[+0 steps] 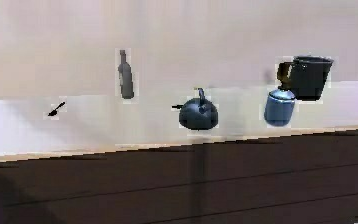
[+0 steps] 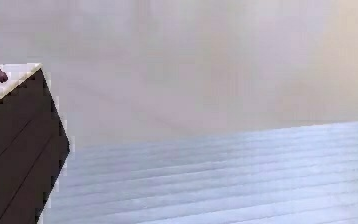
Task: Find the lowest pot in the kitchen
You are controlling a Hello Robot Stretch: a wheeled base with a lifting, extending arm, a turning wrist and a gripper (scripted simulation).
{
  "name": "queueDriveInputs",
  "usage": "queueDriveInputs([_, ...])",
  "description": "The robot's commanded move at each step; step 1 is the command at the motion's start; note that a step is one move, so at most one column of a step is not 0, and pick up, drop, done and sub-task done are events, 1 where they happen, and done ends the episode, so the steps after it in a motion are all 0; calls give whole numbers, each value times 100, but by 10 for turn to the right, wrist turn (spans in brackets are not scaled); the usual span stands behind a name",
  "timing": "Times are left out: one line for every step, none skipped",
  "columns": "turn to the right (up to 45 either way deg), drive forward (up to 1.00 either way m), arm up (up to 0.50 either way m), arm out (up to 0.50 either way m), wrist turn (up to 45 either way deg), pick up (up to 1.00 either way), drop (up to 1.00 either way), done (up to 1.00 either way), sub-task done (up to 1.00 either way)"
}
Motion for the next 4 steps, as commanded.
queueDriveInputs([450, 0, 0, 0, 0, 0, 0, 0, 0])
queueDriveInputs([120, 0, 0, 0, 0, 0, 0, 0, 0])
queueDriveInputs([0, 65, 0, 0, 0, 0, 0, 0, 0])
queueDriveInputs([450, 0, 0, 0, 0, 0, 0, 0, 0])
